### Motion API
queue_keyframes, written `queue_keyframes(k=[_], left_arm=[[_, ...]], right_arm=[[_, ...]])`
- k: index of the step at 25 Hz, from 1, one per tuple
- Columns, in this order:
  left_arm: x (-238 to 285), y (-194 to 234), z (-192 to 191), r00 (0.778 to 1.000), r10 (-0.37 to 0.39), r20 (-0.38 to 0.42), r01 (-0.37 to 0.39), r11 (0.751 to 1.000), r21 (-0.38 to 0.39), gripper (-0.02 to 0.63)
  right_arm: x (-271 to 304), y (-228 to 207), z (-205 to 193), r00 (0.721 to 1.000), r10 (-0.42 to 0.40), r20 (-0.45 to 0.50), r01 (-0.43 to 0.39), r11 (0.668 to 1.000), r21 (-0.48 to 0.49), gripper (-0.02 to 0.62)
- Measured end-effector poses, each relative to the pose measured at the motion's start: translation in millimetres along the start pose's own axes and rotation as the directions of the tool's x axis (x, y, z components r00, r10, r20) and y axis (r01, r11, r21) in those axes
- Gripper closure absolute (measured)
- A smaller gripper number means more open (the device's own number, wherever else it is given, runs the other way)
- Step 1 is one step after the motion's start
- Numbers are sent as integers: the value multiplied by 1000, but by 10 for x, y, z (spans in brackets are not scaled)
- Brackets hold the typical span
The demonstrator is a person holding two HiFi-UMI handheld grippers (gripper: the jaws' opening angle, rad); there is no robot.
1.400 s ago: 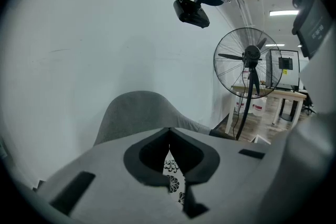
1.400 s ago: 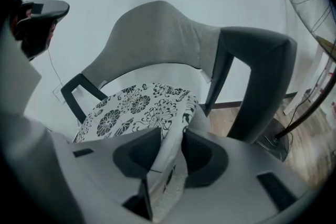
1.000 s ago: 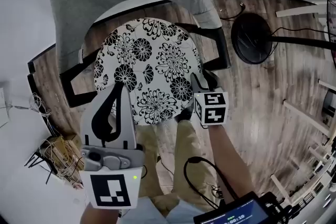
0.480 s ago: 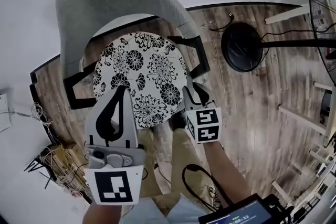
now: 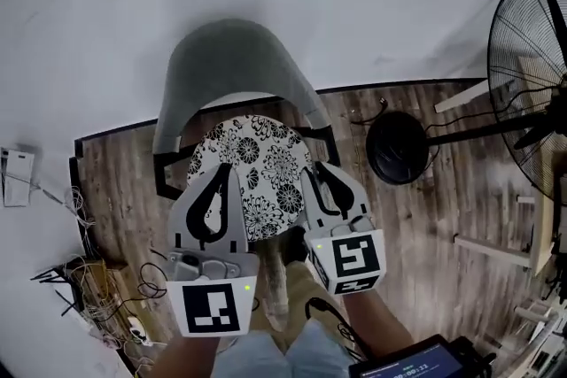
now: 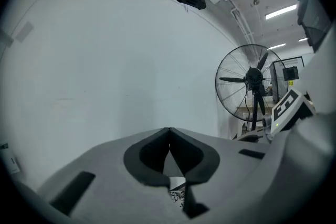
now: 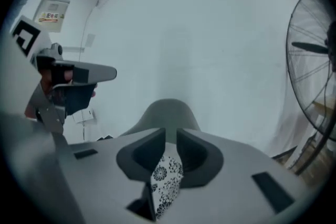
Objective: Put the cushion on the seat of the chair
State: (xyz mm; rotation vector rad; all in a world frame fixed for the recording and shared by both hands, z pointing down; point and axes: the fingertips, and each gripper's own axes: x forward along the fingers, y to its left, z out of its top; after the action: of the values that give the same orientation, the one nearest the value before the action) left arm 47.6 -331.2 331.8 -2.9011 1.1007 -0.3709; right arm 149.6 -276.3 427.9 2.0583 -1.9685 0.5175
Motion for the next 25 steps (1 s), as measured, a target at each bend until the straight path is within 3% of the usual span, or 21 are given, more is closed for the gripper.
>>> queue_keyframes(k=[4, 8, 25], left_arm=[[-187, 57, 483, 996, 35, 78, -36, 999, 9, 597], [-414, 67, 803, 991, 59, 116, -61, 998, 17, 597], [-766, 156, 1172, 979, 104, 174, -113, 993, 38, 597]], right_arm=[[-231, 107, 627, 995, 10, 96, -5, 998, -56, 558], [-495, 220, 949, 989, 16, 149, -6, 998, -67, 589], [-915, 394, 1500, 961, 32, 273, 5, 991, -134, 592]])
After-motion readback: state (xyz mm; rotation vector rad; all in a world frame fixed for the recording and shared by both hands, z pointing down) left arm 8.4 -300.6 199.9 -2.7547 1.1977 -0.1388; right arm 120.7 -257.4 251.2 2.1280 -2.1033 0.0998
